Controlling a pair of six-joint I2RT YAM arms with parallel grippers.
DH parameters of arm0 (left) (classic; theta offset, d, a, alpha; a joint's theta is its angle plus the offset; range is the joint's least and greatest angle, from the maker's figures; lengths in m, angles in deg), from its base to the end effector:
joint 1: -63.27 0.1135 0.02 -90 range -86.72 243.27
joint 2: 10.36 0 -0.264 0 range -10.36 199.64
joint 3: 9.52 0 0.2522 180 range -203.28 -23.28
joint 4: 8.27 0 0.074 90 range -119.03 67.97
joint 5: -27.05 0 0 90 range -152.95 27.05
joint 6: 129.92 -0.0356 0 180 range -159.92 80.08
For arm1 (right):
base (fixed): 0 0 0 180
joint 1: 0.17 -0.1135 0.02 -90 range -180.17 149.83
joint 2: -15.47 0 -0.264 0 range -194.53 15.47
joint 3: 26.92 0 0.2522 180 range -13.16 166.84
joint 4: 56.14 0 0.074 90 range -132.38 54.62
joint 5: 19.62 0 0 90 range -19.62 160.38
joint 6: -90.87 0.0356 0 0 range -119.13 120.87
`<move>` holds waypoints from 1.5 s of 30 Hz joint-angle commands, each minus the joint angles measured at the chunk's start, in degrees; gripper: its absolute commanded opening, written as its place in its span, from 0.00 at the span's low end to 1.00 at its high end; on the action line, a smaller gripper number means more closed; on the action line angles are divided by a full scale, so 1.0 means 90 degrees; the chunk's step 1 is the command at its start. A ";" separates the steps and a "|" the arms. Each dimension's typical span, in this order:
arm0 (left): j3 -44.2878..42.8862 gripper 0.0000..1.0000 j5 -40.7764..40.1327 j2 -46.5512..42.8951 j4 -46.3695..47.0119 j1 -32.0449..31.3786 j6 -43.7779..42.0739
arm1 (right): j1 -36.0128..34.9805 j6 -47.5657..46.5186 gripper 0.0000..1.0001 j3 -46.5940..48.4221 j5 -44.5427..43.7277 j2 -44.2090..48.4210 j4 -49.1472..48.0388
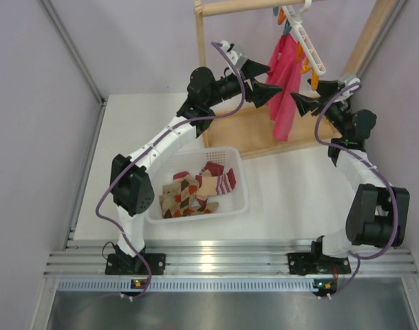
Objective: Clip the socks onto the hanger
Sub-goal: Open the clamp at the hanger.
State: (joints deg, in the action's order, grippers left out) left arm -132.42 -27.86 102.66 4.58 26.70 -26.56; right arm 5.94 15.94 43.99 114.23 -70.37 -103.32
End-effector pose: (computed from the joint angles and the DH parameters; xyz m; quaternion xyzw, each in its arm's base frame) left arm 0.3627 -0.2946 0.4396 0.3521 0.4668 -0.4864 0.6492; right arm 0.3296 -0.0105 0.3650 -0.2391 0.5004 0.2432 0.7958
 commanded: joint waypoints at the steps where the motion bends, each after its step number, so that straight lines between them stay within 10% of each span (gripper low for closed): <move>1: -0.0090 0.91 -0.0158 -0.0232 0.0471 0.0002 0.0009 | 0.0297 -0.0093 0.74 -0.0391 0.0371 0.0766 0.0461; 13: 0.0105 0.92 -0.0188 -0.0447 0.0461 -0.0037 0.0312 | -0.0131 0.0035 0.74 -0.0286 -0.1063 0.2019 0.1878; 22: -0.0021 0.91 -0.0247 -0.0409 0.0403 -0.0125 0.0233 | -0.0454 -0.0570 0.55 0.0027 -0.1474 0.1814 0.2182; 34: -0.1955 0.85 0.0261 0.0499 -0.0759 -0.0184 0.2136 | -0.0454 -0.0669 0.00 0.0262 -0.1123 0.1560 0.1704; 45: -0.2150 0.83 -0.0110 0.0665 -0.1209 -0.0653 0.2538 | -0.0454 -0.0317 0.00 0.0350 -0.0255 0.1735 0.2113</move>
State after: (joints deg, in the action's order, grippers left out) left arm -149.08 -27.57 107.84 -5.91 21.47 -6.34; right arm 2.44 11.83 44.91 107.68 -56.41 -83.06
